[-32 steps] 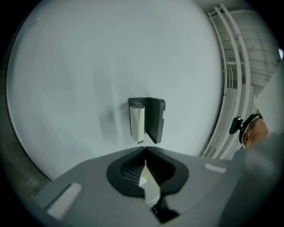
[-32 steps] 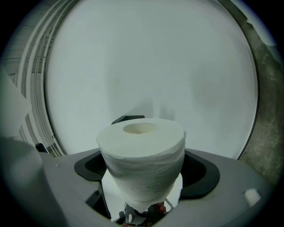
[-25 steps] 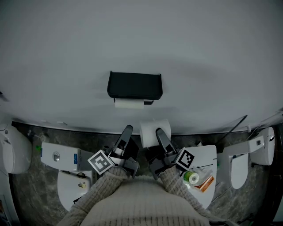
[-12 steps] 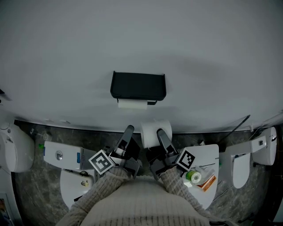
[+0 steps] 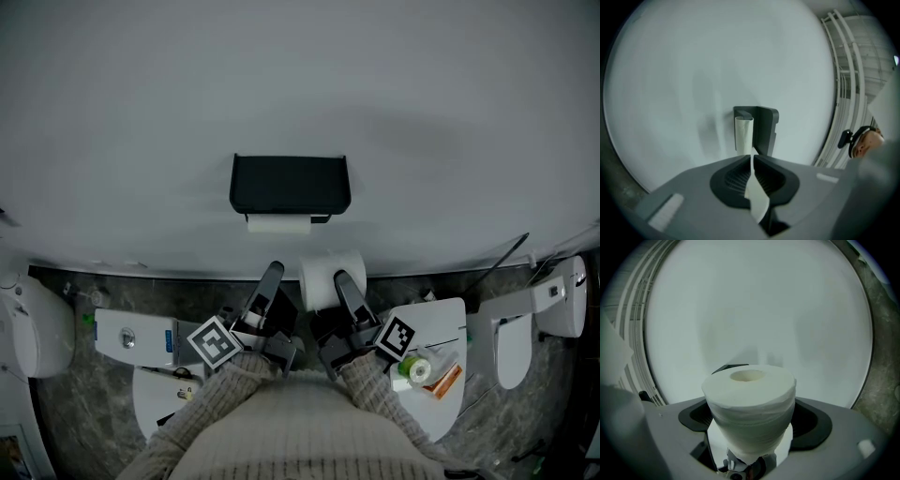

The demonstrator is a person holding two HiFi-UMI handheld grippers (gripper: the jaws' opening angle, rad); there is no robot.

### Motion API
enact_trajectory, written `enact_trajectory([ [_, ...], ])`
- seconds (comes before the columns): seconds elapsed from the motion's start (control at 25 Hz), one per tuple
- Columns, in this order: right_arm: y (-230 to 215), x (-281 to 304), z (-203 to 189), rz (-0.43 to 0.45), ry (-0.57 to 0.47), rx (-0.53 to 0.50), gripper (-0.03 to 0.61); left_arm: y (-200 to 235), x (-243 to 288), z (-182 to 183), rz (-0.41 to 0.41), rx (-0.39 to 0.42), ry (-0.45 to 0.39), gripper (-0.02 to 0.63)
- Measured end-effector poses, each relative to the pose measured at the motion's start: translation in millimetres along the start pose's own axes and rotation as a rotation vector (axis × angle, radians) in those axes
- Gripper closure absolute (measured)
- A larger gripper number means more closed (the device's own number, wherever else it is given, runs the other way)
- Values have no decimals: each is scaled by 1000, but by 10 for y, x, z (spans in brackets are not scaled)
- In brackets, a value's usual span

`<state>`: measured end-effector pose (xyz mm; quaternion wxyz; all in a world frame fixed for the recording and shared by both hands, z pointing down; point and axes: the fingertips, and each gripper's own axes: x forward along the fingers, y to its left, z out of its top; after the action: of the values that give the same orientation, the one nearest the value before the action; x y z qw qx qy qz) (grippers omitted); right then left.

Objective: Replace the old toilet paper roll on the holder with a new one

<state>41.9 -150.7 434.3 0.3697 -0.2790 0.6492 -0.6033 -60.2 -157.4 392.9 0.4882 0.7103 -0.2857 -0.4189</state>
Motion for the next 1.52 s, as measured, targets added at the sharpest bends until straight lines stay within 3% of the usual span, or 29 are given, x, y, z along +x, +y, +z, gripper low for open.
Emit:
enact_trajectory([
  [0.28,9,25,-13,0,7,-18,86,-74,96,8,-42,27,19,590],
  [0.6,-14,66,87,-3,-2,-16,86,59,280,82,0,23,27,423],
  [0.92,-29,103,191,-7,-21,-11,86,184,406,166,57,24,5,327],
  [1.52,-54,184,366,-4,-45,-3,86,189,674,285,23,14,-30,313],
])
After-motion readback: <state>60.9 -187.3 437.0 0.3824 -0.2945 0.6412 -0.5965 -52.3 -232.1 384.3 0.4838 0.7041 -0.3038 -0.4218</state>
